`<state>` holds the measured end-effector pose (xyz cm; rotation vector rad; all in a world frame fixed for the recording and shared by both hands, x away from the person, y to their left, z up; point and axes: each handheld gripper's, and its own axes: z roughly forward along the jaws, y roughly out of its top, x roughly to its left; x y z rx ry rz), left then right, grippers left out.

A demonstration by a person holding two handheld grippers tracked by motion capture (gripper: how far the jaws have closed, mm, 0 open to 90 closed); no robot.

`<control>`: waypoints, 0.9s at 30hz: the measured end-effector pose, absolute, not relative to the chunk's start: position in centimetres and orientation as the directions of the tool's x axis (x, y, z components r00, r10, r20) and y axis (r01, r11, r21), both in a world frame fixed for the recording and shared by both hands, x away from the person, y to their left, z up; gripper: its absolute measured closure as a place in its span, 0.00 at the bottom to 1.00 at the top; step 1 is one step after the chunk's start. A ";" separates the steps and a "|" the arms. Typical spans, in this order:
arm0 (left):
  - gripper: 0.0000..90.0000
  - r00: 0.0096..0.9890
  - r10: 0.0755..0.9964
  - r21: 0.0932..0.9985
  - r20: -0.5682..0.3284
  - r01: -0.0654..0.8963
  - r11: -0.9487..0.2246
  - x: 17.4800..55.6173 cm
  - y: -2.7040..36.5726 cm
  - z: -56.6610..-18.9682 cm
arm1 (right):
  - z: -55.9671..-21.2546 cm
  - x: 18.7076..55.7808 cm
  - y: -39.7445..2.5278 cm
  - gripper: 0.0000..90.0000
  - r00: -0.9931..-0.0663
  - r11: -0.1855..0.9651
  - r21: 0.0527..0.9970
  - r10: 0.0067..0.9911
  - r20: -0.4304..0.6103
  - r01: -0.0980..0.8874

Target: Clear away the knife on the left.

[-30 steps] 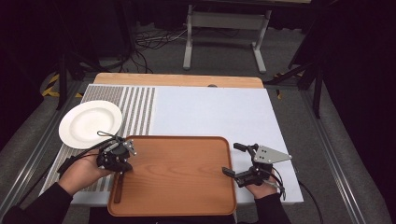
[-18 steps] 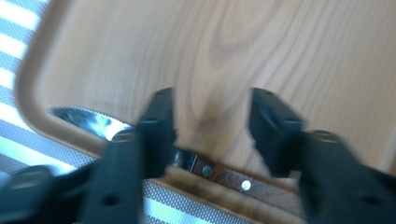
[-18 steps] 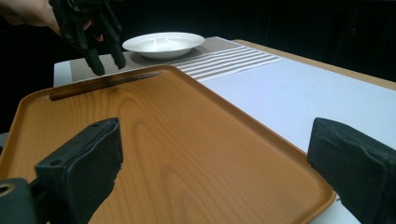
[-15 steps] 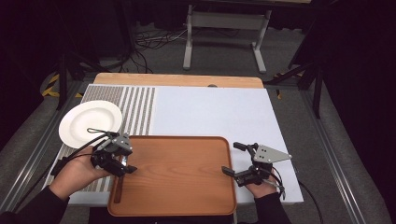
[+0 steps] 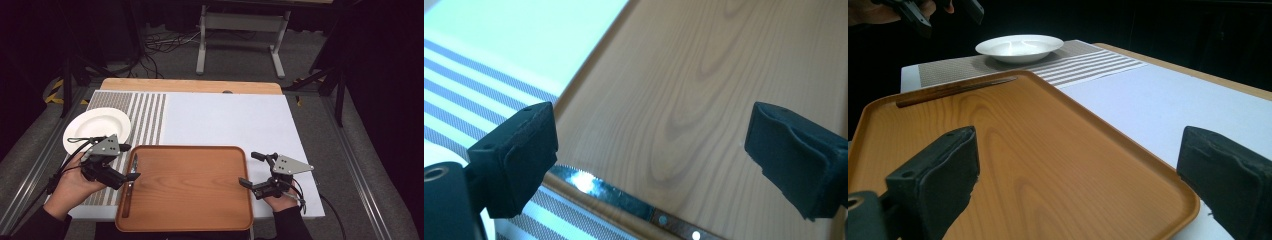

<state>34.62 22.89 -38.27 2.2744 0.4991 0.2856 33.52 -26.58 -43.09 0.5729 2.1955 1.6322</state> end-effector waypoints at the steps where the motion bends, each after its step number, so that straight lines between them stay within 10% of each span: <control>1: 0.09 0.898 0.438 0.746 0.051 0.257 -0.614 34.5 23.0 -38.3 | -43.1 33.5 -26.6 0.05 -0.859 0.257 0.960 0.511 -0.035 0.114; 27: 0.00 0.852 0.522 0.961 0.024 0.124 -0.246 32.4 28.0 -41.7 | -43.1 33.3 -26.7 0.04 -0.853 0.259 0.960 0.519 -0.045 0.107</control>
